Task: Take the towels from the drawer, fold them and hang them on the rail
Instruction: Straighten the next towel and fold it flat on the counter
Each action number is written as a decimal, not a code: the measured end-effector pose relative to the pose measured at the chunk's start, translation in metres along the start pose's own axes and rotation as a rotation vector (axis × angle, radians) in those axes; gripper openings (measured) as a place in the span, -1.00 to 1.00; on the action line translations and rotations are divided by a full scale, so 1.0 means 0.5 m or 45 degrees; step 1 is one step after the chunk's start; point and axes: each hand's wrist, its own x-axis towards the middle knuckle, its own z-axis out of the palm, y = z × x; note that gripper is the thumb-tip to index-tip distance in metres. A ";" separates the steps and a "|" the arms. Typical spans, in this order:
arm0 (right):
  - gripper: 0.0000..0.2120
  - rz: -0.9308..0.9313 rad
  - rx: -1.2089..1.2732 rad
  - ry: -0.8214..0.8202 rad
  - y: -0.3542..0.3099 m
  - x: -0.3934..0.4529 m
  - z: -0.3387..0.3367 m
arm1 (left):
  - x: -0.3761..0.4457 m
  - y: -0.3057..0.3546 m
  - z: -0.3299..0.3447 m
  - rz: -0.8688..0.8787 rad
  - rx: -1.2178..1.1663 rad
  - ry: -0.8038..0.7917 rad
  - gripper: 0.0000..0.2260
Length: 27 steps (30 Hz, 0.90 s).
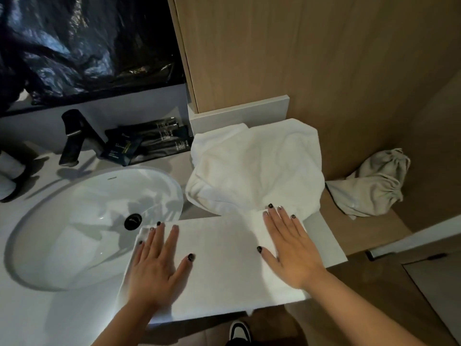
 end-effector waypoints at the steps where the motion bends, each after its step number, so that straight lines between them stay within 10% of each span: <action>1: -0.29 0.014 0.017 -0.014 0.000 -0.001 -0.004 | 0.002 -0.003 -0.003 -0.031 0.007 -0.012 -0.29; 7: -0.33 0.273 0.273 0.114 -0.109 0.013 -0.020 | -0.007 0.084 -0.003 -0.042 -0.145 0.068 -0.28; 11: -0.42 -0.022 0.240 0.118 -0.214 -0.009 -0.003 | -0.036 0.141 0.018 -0.014 -0.219 0.097 -0.31; 27: -0.31 0.157 0.057 -0.092 -0.043 -0.043 -0.001 | -0.035 0.031 0.002 -0.147 -0.085 0.073 -0.20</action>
